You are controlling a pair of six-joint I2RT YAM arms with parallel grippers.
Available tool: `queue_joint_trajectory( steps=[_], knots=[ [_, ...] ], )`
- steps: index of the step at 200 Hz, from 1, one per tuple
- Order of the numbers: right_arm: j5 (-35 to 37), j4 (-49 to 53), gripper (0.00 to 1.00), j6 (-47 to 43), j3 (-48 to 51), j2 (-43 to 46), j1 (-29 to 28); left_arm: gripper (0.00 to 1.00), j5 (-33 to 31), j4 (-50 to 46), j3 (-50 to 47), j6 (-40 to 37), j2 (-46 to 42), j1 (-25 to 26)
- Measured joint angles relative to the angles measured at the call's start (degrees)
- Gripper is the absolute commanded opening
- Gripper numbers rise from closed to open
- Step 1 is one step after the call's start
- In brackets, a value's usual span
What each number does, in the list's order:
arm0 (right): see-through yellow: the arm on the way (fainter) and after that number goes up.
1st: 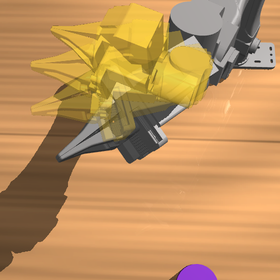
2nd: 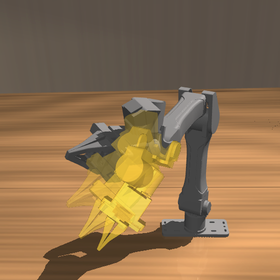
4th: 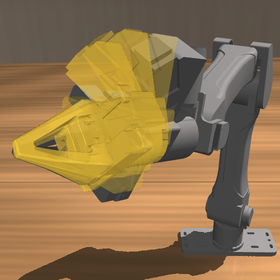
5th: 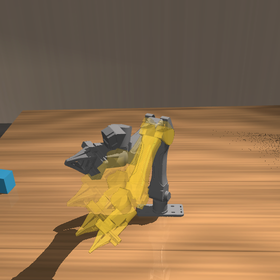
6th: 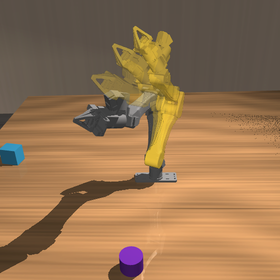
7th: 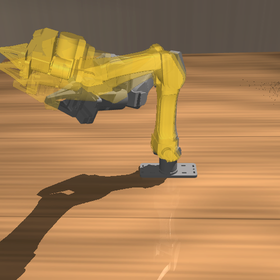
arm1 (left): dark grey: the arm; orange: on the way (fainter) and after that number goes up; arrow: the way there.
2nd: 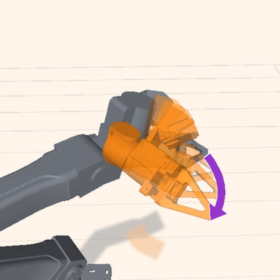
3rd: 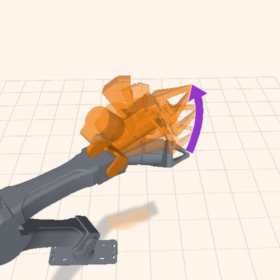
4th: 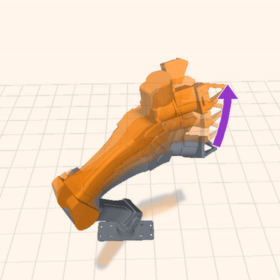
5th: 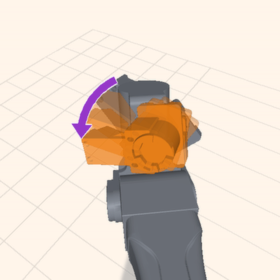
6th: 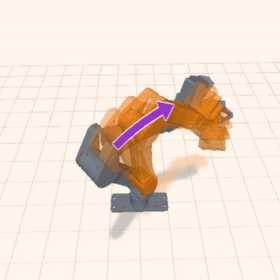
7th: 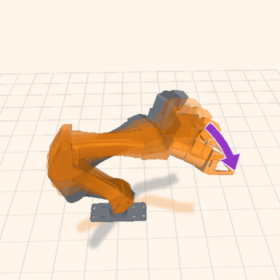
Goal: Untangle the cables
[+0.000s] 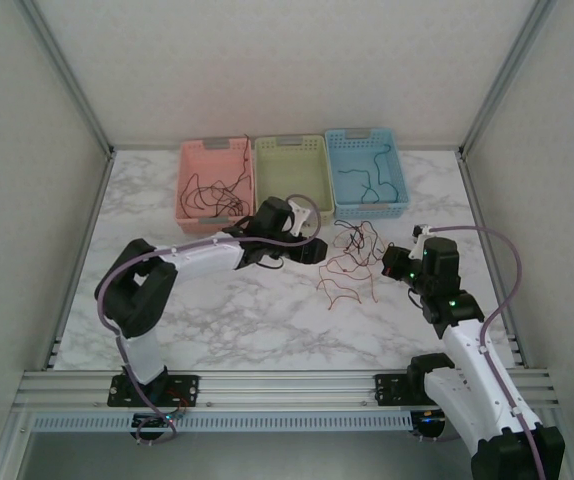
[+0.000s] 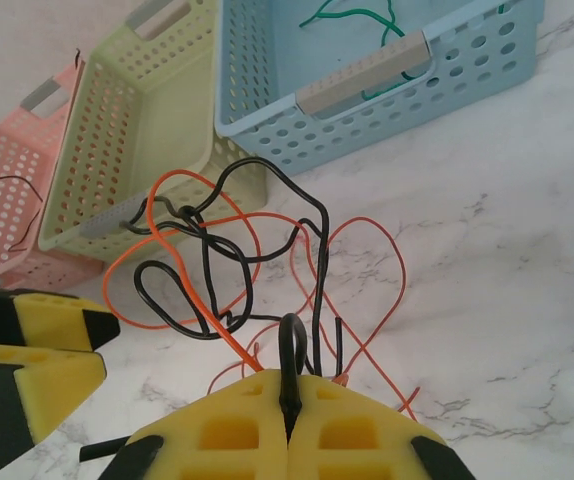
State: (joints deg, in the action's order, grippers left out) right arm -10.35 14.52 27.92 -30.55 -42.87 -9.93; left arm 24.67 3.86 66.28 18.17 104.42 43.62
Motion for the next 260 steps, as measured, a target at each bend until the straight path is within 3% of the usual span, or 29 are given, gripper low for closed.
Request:
queue_joint_trajectory(
  steps=[61, 124, 139, 158, 177, 260],
  knots=[
    [-0.57, 1.57, 0.00, 0.00, 0.00, -0.15, 0.00, 0.68, 3.89, 5.44, 3.32, 0.00, 2.40, 1.57],
    [-1.75, 2.71, 0.00, 0.02, 0.00, -0.42, 0.00, 0.48, 4.37, 5.16, 9.20, -0.42, 8.74, 1.73],
    [-1.75, 2.69, 0.00, 0.02, 0.00, -0.42, 0.00, 0.40, 4.79, 5.75, 8.61, -0.24, 8.74, 1.73],
    [-1.75, 2.67, 0.00, 0.02, 0.00, -0.44, 0.00, 0.14, 4.90, 6.32, 7.13, -0.07, 8.74, 1.73],
    [-1.75, 2.71, 0.00, 0.00, 0.02, -0.52, 0.00, 0.00, 4.92, 7.08, 4.90, 0.15, 8.39, 1.73],
    [-1.70, 2.86, 0.00, -0.04, 0.00, -0.48, 0.00, 0.00, 1.07, 7.21, -3.87, 0.66, -2.21, 1.73]
  ],
)
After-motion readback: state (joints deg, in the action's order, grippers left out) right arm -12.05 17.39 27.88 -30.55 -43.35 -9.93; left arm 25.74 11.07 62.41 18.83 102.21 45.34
